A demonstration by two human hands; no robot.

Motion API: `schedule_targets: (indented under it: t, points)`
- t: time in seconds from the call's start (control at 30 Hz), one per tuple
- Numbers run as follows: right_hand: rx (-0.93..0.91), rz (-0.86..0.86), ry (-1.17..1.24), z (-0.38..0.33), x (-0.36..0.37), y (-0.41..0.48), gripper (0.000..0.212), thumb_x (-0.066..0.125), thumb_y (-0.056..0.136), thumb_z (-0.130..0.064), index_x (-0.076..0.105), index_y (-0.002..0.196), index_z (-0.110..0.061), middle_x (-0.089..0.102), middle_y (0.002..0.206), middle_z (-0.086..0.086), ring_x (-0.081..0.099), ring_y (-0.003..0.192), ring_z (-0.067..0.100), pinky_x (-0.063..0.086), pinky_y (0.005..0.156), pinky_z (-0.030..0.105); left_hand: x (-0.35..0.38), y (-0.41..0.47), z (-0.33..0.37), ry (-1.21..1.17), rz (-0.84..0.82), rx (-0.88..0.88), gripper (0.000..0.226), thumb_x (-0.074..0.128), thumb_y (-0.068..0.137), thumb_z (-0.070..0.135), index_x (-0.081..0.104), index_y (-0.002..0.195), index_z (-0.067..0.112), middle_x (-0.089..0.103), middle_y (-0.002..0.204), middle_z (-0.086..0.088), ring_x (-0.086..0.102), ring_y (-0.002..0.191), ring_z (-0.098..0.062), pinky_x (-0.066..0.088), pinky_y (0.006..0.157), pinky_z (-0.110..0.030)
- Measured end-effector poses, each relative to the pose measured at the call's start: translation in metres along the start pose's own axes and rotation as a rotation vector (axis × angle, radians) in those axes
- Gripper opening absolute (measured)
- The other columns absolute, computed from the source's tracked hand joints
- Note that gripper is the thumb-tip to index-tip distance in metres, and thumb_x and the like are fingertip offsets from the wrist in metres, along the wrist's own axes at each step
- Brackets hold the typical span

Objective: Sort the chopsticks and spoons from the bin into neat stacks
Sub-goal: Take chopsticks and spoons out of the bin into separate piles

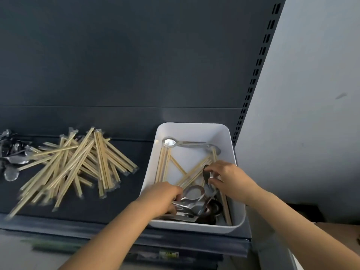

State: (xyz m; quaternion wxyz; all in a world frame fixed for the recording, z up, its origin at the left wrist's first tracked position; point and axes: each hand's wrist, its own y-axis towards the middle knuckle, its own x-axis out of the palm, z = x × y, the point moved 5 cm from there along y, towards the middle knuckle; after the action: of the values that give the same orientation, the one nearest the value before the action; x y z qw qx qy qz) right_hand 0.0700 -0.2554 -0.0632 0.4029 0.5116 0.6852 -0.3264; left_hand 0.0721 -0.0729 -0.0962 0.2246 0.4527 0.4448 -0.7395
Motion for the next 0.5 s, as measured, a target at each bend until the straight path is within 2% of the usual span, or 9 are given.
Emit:
schedule_targets:
  t: [0.13, 0.27, 0.4, 0.5]
  points:
    - [0.046, 0.024, 0.081, 0.002, -0.004, 0.001, 0.026, 0.061, 0.089, -0.017, 0.063, 0.115, -0.017, 0.062, 0.104, -0.001, 0.06, 0.087, 0.016, 0.051, 0.083, 0.031, -0.014, -0.001, -0.003, -0.044, 0.058, 0.006, 0.027, 0.067, 0.084, 0.029, 0.055, 0.109, 0.027, 0.058, 0.105, 0.0, 0.056, 0.094, -0.021, 0.045, 0.073, -0.03]
    - [0.115, 0.073, 0.193, 0.004, -0.012, 0.003, 0.029, 0.061, 0.089, -0.013, 0.063, 0.117, -0.014, 0.063, 0.108, 0.0, 0.061, 0.093, 0.013, 0.047, 0.085, 0.018, -0.036, -0.003, -0.006, -0.12, 0.129, 0.01, 0.02, 0.065, 0.087, 0.024, 0.061, 0.106, 0.025, 0.061, 0.102, 0.001, 0.058, 0.09, -0.017, 0.049, 0.077, -0.031]
    - [0.168, 0.101, 0.242, 0.005, -0.014, 0.004, 0.029, 0.062, 0.088, -0.011, 0.063, 0.117, -0.012, 0.066, 0.105, 0.002, 0.062, 0.094, 0.018, 0.049, 0.089, 0.026, -0.059, -0.008, -0.011, -0.143, 0.2, 0.014, 0.009, 0.062, 0.089, 0.023, 0.065, 0.097, 0.021, 0.062, 0.091, 0.003, 0.058, 0.08, -0.012, 0.047, 0.068, -0.026]
    - [0.213, 0.088, 0.252, 0.007, -0.012, 0.007, 0.031, 0.062, 0.088, -0.012, 0.062, 0.119, -0.013, 0.066, 0.107, 0.002, 0.062, 0.095, 0.017, 0.049, 0.089, 0.025, -0.071, -0.012, -0.023, -0.164, 0.254, -0.005, 0.008, 0.06, 0.09, 0.026, 0.063, 0.096, 0.022, 0.063, 0.092, 0.004, 0.059, 0.081, -0.011, 0.048, 0.071, -0.026]
